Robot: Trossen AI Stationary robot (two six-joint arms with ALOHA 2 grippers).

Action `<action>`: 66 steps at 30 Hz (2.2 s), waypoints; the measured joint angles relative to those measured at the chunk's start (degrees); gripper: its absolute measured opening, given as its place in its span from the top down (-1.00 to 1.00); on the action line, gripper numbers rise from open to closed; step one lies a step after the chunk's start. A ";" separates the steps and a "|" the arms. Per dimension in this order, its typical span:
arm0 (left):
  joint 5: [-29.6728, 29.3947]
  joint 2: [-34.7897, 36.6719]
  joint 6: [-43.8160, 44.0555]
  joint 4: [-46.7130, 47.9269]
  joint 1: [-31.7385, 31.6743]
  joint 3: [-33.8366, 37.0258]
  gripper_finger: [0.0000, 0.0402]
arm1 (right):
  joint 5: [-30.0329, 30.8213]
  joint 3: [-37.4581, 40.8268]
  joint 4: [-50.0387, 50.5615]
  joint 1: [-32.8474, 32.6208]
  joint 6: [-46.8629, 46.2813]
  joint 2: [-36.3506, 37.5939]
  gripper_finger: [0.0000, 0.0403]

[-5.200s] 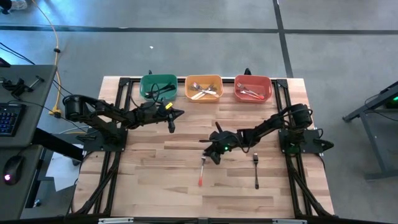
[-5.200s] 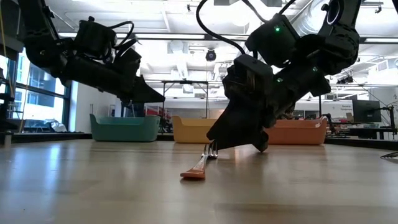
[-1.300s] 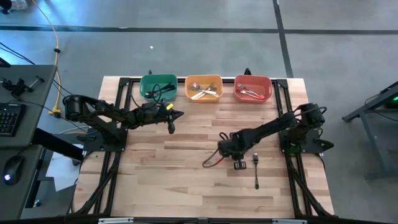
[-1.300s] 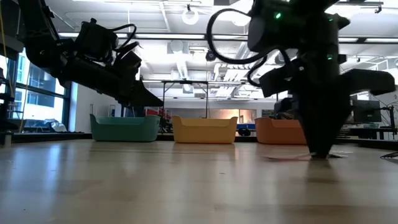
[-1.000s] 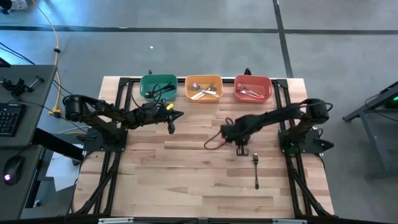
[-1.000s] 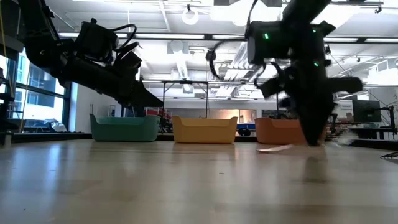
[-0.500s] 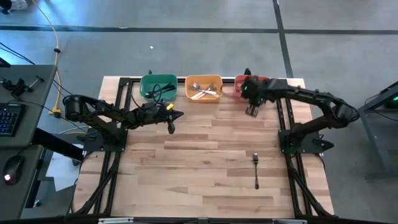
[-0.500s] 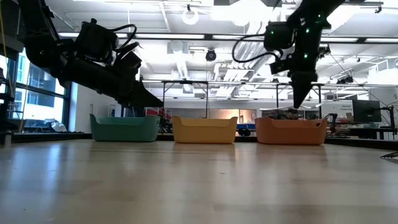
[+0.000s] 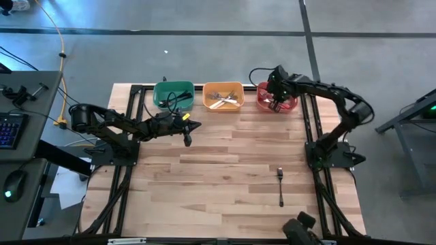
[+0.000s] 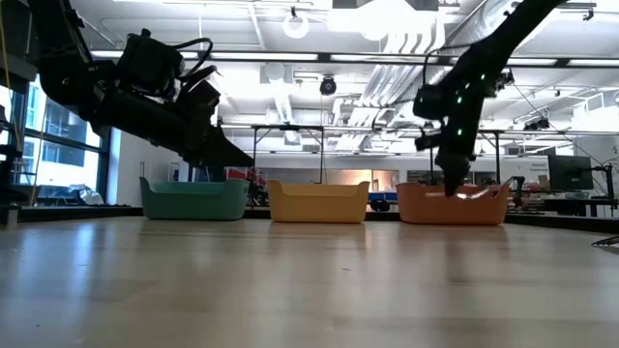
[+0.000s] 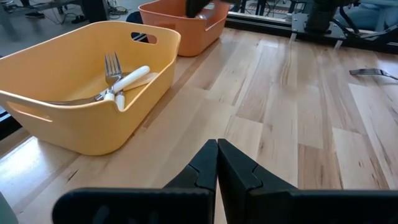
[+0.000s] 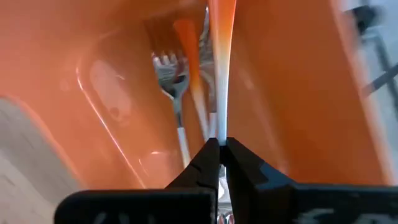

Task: Sort silverware by color (type)
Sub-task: Put the orange fork into the orange bin, then put the black fork into the green bin

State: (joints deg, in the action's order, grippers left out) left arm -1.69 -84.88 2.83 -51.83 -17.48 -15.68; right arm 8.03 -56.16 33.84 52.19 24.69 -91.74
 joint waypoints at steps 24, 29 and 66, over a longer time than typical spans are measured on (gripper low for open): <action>0.00 0.00 0.09 0.08 -0.01 0.00 1.00 | -2.24 13.44 2.08 -17.02 -38.79 17.36 0.68; 0.00 0.00 0.09 0.09 0.00 0.00 1.00 | -0.45 20.96 1.92 -36.41 -63.93 27.52 0.96; 2.82 0.02 7.38 -0.84 -1.22 0.00 1.00 | -2.80 17.86 3.14 -84.40 -128.78 7.81 0.86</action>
State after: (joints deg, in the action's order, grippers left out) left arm 1.13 -84.86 10.22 -52.68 -18.70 -15.68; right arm 5.23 -38.30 36.98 -32.21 -104.09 -83.93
